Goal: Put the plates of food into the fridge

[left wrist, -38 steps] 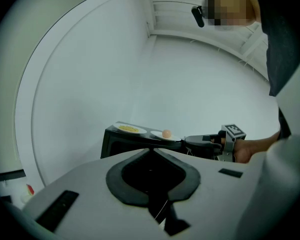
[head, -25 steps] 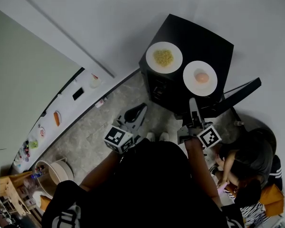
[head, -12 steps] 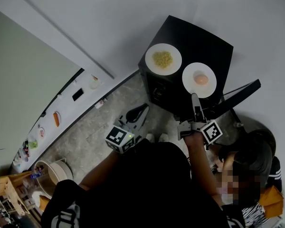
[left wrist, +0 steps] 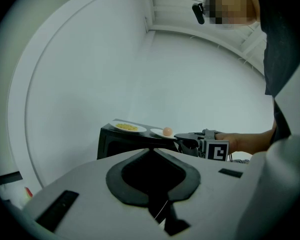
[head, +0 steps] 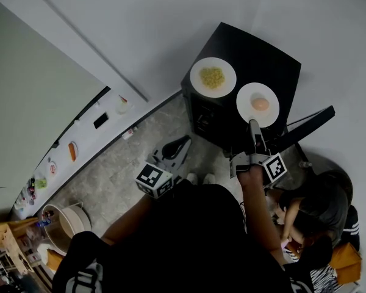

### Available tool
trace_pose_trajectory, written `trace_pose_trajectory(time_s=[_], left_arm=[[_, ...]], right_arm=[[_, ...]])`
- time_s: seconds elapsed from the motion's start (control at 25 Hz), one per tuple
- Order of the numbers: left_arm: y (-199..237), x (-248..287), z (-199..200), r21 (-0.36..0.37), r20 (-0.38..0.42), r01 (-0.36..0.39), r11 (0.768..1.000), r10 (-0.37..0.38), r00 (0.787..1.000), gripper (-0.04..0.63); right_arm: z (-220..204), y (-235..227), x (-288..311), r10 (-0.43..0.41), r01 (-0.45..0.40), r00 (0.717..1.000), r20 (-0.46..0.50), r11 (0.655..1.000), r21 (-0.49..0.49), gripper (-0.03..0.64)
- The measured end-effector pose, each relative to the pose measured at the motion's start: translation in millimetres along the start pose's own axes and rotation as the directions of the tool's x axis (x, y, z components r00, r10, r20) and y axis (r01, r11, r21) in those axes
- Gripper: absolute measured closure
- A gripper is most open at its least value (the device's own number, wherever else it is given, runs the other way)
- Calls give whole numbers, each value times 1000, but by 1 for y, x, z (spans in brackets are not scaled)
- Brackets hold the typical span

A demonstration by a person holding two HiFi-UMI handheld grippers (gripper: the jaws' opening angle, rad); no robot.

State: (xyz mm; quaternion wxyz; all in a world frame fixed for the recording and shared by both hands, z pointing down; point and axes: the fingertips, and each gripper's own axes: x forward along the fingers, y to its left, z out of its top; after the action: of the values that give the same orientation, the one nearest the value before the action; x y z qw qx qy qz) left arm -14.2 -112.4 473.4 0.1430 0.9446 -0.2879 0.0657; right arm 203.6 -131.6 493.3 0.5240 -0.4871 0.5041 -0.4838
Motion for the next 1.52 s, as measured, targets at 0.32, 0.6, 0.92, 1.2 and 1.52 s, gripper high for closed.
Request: trace_pose_trajectory(time_s=[0.32,0.6,0.92,1.2,1.52], left_arm=[[-3,-9,0,-14,5,-8,1000,8,1000,557],[-13,-23,-5,-15,7,-8,1000,8,1000,557],[-25,-29,-8,-22,20,4,1000,-4,1000,557],[-29,-34,-10,-47,25,1,999,1,1000,557],[-24,-39,-4,-55,50,-11,998,13,999,557]], right_arm=[[-7,1,-4,-3,3,1000,-22,1000,30,569],[-23,10,-23,8,-6,998,-61,1000,27,571],[-37,11,-46,5,-7,993,-116,1000,-15,571],[-50,11,-64,-10,0,987,-161,998,-60,571],[-66,12,-76,-3,-13,977,-213,997,-71,569]])
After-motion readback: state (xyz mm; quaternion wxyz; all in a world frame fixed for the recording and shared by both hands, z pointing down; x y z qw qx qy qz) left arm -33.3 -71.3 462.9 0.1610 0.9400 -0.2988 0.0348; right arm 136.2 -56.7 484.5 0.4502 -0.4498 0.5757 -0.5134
